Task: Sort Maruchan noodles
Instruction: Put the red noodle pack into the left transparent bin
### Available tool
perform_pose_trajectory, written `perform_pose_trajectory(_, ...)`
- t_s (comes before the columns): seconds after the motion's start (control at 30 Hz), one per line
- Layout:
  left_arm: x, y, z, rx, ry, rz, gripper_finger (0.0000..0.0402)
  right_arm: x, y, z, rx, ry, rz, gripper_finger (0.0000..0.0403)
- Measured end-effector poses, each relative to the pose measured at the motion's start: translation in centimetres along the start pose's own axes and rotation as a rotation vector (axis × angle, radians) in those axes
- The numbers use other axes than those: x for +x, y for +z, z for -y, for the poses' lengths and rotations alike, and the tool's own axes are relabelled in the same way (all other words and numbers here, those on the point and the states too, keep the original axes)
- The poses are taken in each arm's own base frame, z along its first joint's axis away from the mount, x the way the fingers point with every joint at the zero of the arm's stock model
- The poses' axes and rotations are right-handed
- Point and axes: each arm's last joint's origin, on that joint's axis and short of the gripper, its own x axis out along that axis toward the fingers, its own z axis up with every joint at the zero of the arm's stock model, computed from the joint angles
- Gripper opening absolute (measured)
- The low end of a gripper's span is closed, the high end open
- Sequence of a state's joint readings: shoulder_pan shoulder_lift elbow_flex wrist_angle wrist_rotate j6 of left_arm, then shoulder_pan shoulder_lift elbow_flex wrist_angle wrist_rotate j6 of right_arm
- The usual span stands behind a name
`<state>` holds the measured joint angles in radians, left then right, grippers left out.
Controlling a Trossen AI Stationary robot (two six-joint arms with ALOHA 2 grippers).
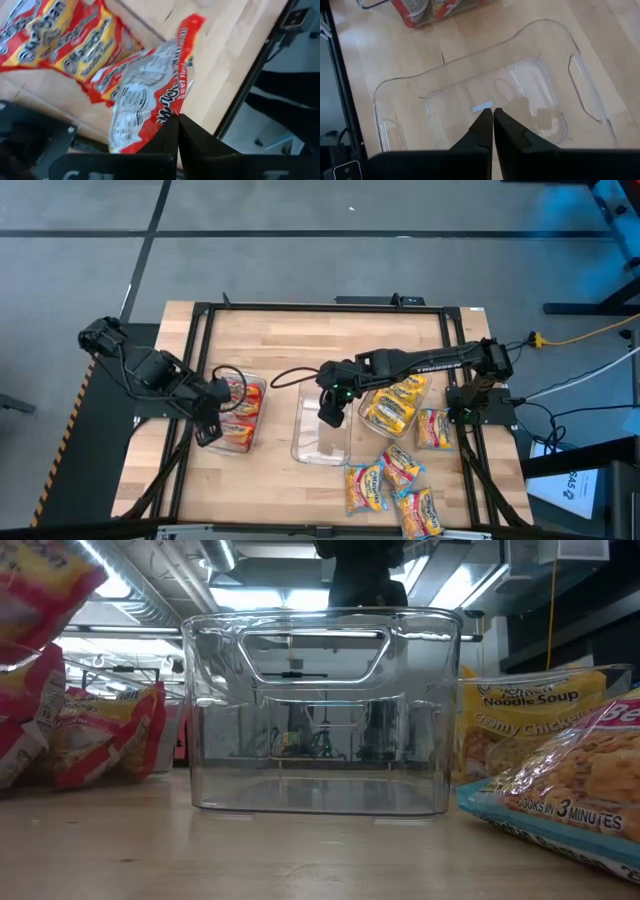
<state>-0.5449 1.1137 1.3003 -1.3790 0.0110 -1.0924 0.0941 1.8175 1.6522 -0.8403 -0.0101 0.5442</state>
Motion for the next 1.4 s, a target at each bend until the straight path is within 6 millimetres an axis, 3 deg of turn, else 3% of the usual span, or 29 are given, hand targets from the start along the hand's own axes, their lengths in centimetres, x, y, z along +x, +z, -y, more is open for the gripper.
perform_pose_trajectory(0.93, 6.4, -0.2, 4.2, 0.080, 0.202, -0.165, 0.0000, 0.0, -0.8, -0.4, -0.020, -0.018, -0.046, 0.0014)
perform_pose_trajectory(1.13, 7.7, -0.1, 4.5, 0.076, 0.252, -0.182, 0.0000, 0.0, -1.3, -0.3, -0.026, -0.046, -0.083, 0.0014)
perform_pose_trajectory(1.4, 10.2, -0.7, 2.9, 0.053, 0.331, -0.286, 0.0000, -0.1, -2.2, -1.1, -0.054, -0.067, -0.108, 0.0014)
